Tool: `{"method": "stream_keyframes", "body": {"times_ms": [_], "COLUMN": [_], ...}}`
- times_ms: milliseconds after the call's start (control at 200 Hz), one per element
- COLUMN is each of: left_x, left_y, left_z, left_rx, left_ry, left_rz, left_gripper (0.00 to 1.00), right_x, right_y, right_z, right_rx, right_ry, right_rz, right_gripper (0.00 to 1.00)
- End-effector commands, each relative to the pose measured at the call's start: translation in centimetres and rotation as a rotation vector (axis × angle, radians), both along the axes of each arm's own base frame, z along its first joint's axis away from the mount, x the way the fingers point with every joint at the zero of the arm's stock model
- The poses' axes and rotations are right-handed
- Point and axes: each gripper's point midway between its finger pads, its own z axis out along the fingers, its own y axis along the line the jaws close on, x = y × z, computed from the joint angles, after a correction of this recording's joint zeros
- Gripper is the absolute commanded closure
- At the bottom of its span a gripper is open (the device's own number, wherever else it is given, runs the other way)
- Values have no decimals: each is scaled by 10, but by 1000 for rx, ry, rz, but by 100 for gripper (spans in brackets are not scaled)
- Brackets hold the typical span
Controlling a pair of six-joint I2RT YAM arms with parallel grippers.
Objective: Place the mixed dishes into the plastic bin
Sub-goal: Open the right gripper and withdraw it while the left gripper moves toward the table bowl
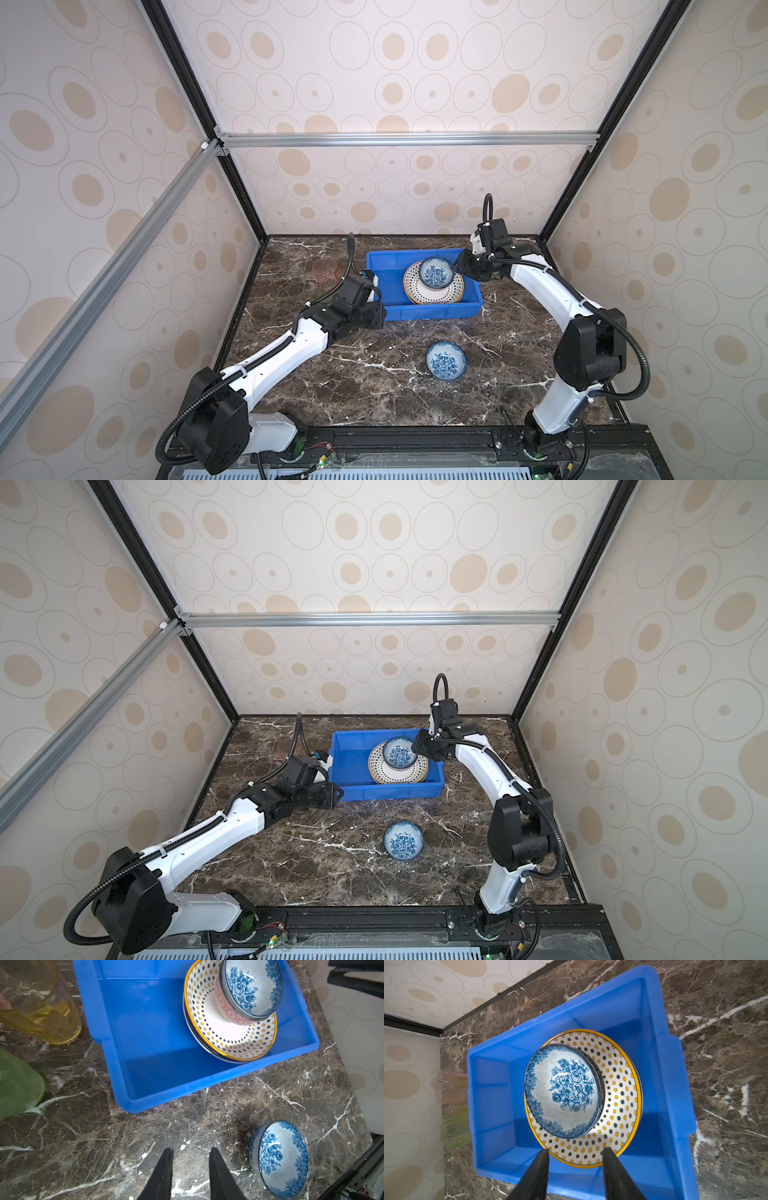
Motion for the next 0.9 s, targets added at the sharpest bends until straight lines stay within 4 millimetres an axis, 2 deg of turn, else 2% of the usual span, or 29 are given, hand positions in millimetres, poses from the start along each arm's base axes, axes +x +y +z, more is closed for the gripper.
{"method": "stream_keyframes", "body": {"times_ms": [0, 545, 890], "left_x": [-6, -45, -57], "left_y": [-8, -62, -79], "left_z": [15, 9, 4], "left_rx": [-1, -31, -9], "left_ry": [-20, 6, 31], "left_rz": [-9, -130, -163], "left_gripper": [69, 68, 68], "right_x": [-15, -76, -102], "right_y": [-1, -22, -35], "right_z": [7, 27, 31], "right_rx": [12, -22, -69], "right_ry": [-11, -86, -115], "right_rz": [19, 43, 55], "right_gripper": [54, 47, 46]}}
